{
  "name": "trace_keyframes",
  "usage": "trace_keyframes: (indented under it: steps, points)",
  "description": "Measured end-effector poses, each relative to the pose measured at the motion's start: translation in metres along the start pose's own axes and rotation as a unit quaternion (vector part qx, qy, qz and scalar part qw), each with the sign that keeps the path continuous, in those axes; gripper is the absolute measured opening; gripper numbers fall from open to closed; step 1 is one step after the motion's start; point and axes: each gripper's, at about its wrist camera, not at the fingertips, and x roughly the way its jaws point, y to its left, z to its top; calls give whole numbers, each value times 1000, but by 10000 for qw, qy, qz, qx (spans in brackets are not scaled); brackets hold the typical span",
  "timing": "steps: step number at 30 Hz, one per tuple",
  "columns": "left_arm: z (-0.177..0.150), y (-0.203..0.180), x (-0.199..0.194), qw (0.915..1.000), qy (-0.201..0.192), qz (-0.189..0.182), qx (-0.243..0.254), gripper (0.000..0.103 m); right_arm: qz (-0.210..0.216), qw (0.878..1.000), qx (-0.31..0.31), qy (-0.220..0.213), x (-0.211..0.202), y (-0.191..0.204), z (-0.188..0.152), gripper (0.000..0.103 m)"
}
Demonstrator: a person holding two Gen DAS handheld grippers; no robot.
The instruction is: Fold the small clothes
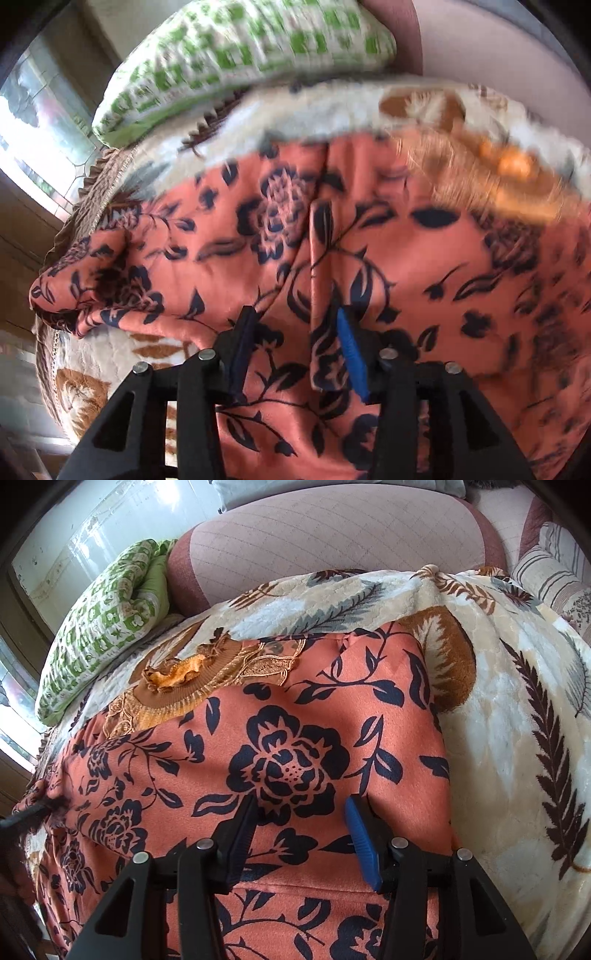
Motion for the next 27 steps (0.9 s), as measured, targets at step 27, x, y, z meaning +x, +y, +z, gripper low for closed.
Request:
trace_keyframes:
  steps: [27]
  points:
    - [-57,154,-54,9683,-265,-629,-2402,65,827,9963,75,201,2,13,-5,58]
